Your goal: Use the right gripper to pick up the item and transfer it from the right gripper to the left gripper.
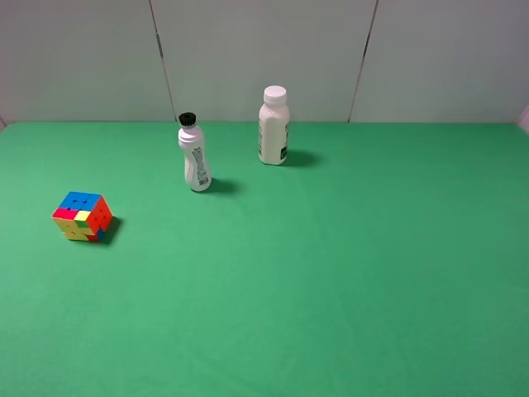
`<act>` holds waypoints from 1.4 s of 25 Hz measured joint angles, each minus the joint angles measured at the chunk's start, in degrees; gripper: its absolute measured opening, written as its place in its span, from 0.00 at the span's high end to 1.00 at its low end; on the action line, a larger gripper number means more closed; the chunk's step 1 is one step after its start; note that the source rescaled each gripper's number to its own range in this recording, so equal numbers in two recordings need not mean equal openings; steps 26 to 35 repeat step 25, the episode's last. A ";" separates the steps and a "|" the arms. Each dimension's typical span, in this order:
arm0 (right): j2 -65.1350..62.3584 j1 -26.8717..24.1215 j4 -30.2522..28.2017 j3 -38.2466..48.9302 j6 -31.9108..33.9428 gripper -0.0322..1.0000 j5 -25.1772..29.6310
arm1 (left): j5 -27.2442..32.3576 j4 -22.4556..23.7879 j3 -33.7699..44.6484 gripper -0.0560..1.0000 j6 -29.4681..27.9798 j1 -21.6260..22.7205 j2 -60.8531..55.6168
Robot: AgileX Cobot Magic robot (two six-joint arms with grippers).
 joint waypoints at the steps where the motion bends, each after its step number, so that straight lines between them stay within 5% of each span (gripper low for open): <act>1: 0.00 0.00 0.00 0.00 0.00 0.00 0.00 | -0.15 0.00 0.00 0.00 0.00 0.00 -0.39; 35: 0.00 0.00 0.00 0.00 0.00 0.00 0.00 | -0.26 -0.11 0.00 0.00 0.00 0.00 -0.78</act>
